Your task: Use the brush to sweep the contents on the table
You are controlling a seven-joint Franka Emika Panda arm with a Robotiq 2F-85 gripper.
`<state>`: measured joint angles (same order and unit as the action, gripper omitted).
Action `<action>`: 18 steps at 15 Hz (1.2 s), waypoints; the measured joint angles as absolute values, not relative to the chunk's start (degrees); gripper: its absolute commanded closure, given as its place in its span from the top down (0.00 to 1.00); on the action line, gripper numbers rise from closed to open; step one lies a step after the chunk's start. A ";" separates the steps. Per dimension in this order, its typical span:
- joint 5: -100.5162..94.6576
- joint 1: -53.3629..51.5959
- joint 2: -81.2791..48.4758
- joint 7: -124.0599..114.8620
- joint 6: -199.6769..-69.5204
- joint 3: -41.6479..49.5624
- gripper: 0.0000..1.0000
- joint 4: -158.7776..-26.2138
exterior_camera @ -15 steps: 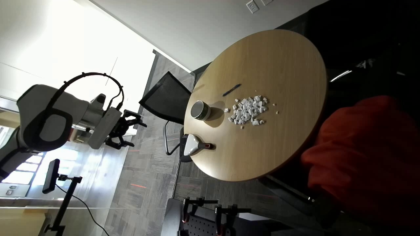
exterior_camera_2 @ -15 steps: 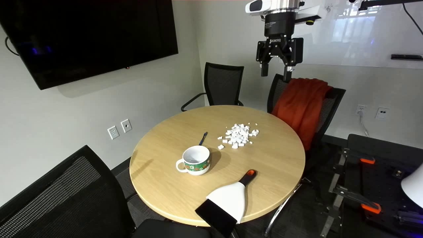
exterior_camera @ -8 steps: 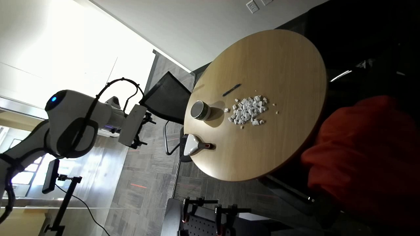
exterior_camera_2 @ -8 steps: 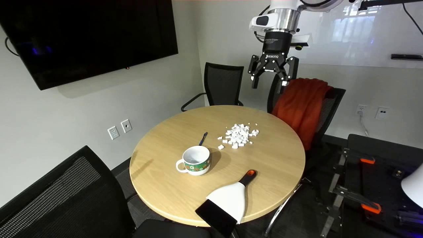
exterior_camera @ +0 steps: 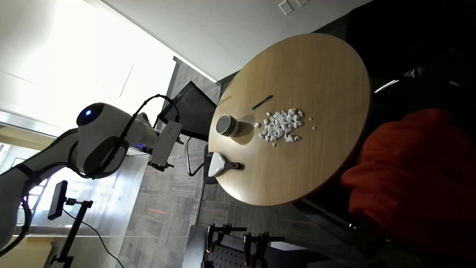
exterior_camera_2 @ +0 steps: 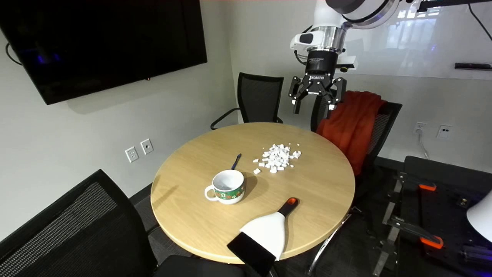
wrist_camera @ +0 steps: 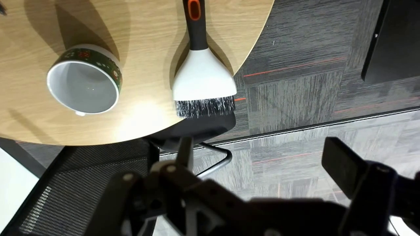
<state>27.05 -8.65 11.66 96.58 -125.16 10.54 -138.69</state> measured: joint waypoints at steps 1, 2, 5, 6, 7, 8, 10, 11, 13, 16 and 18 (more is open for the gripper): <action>27.05 -8.11 11.57 96.58 -125.16 10.05 1.00 -138.69; 27.04 -7.58 11.32 96.58 -125.24 9.60 1.00 -138.68; 27.84 -6.84 9.11 99.51 -125.44 9.33 1.00 -138.70; 29.54 -6.55 7.66 102.58 -125.52 9.34 1.00 -138.71; 31.82 -6.21 5.82 106.49 -125.91 9.34 1.00 -138.72; 34.40 -5.83 3.71 110.96 -126.59 9.34 1.00 -138.72; 40.13 -4.81 -0.82 120.66 -128.72 8.84 1.00 -138.73; 43.35 -4.03 -3.07 125.59 -130.07 8.06 1.00 -138.72; 50.16 -2.46 -7.28 134.68 -132.45 6.07 1.00 -138.67; 57.29 -0.16 -13.53 143.16 -132.20 3.29 1.00 -137.59; 56.93 0.94 -16.91 143.21 -128.26 2.99 1.00 -135.46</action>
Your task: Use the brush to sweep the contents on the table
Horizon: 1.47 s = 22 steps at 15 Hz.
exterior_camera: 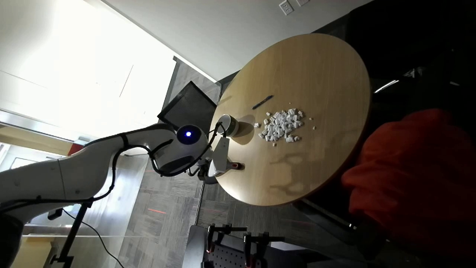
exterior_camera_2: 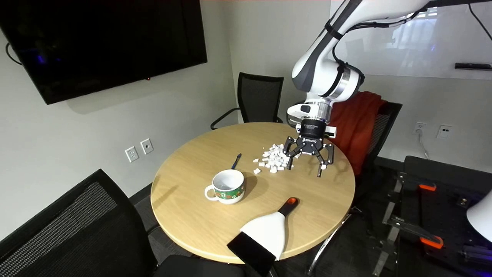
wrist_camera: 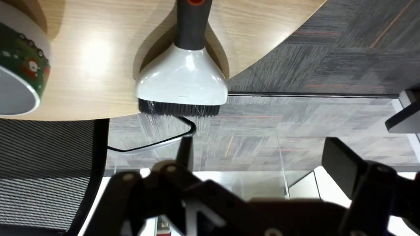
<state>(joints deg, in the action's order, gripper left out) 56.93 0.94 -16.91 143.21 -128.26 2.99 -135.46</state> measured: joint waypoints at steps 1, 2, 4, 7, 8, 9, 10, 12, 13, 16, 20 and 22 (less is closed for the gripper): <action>56.89 1.33 -17.85 143.21 -127.31 2.99 1.00 -134.50; 56.85 1.65 -18.29 143.21 -126.88 2.99 1.00 -133.95; 56.81 1.85 -18.39 143.17 -126.73 2.98 1.00 -133.58; 57.27 1.90 -18.58 143.32 -127.26 2.66 1.00 -133.48; 58.26 1.94 -18.97 144.10 -128.40 2.30 1.00 -133.47; 59.61 1.98 -19.59 145.36 -129.84 1.88 1.00 -133.46; 61.39 1.98 -20.42 147.27 -131.46 1.43 1.00 -133.41; 64.17 2.95 -22.47 149.84 -134.29 -0.56 1.00 -132.78; 64.17 4.58 -23.33 149.38 -134.83 -2.78 1.00 -131.61; 63.31 10.57 -26.12 149.29 -134.87 -9.39 1.00 -127.36; 61.42 19.50 -31.67 149.27 -134.87 -16.48 1.00 -123.42; 60.47 22.00 -34.40 149.28 -134.87 -17.47 1.00 -123.46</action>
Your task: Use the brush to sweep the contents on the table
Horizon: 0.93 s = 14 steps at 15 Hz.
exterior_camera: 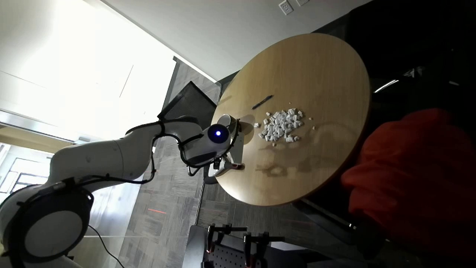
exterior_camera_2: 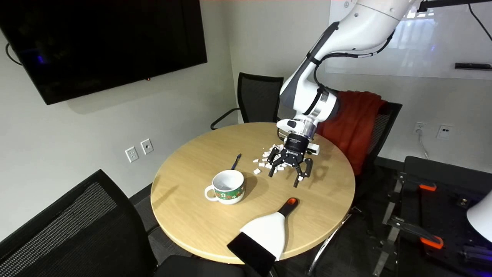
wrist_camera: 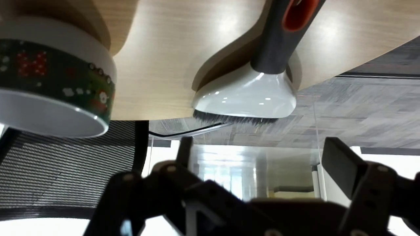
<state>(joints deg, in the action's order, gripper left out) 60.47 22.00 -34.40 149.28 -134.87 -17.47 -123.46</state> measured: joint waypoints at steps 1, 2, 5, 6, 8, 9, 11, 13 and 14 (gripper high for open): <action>60.27 22.62 -35.48 149.28 -134.87 -17.47 1.00 -123.76; 60.21 23.10 -36.24 149.28 -134.68 -17.47 1.00 -124.16; 60.18 23.54 -36.74 149.28 -134.58 -17.49 1.00 -124.84; 60.18 23.54 -36.73 149.28 -134.57 -17.55 1.00 -124.84; 60.18 23.51 -36.76 149.28 -134.57 -17.60 1.00 -124.84; 60.18 23.52 -36.86 149.28 -134.69 -17.66 1.00 -124.81; 60.18 23.94 -37.37 149.28 -136.11 -18.90 1.00 -124.63; 60.01 25.05 -38.22 149.28 -139.00 -21.57 1.00 -124.45; 59.74 25.71 -38.77 149.28 -140.54 -23.08 1.00 -124.41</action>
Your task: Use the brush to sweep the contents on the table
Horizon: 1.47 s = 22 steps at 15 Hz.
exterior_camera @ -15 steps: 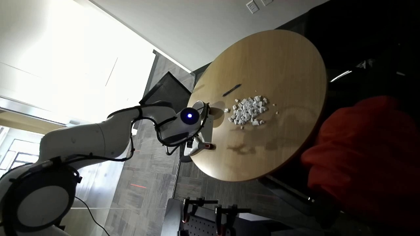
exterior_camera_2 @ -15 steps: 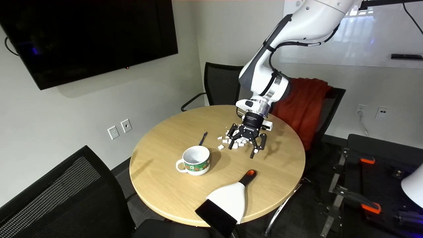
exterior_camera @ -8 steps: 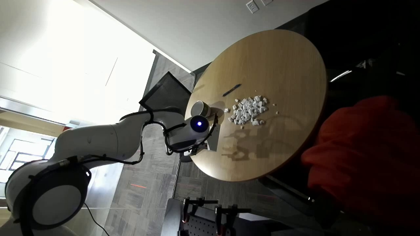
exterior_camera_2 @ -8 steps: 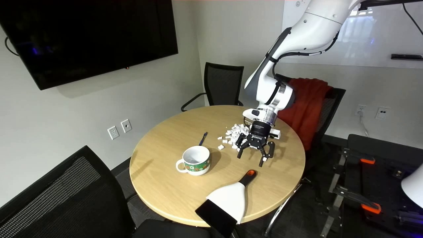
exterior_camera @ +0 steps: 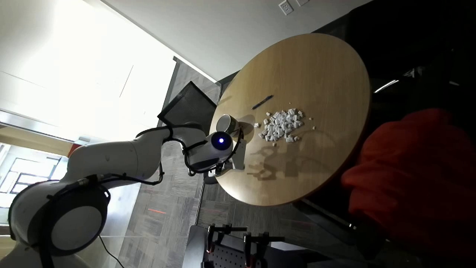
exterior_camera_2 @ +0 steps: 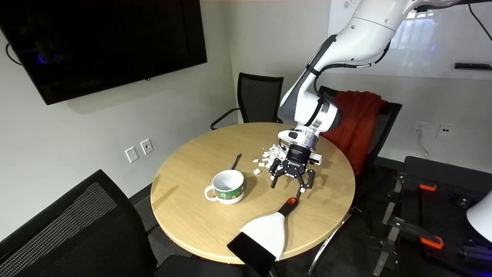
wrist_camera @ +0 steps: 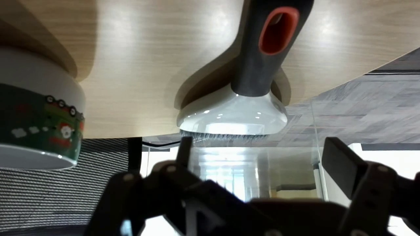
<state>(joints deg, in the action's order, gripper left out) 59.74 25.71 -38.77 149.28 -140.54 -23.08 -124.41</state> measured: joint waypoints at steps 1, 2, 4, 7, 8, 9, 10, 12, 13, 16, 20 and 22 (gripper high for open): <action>59.47 26.39 -39.40 149.28 -141.87 -24.44 1.00 -124.41; 59.16 27.00 -40.09 149.28 -142.96 -25.58 1.00 -124.41; 58.41 28.24 -41.64 149.28 -145.31 -27.48 1.00 -124.42; 56.33 30.58 -44.19 149.28 -148.87 -30.07 1.00 -124.42; 55.42 31.48 -45.09 149.28 -149.90 -30.85 1.00 -124.43; 54.46 32.35 -45.95 149.28 -150.67 -31.52 1.00 -124.43; 53.40 33.30 -46.90 149.28 -151.33 -32.18 1.00 -124.43; 50.89 35.31 -48.90 149.28 -152.69 -33.55 1.00 -124.43; 49.58 36.27 -49.95 149.28 -153.06 -34.13 1.00 -124.42; 45.35 38.90 -53.20 149.28 -154.25 -35.71 1.00 -124.43; 39.07 43.86 -58.08 149.28 -156.60 -39.40 1.00 -124.44; 36.28 47.22 -60.80 149.28 -158.11 -41.95 1.00 -124.52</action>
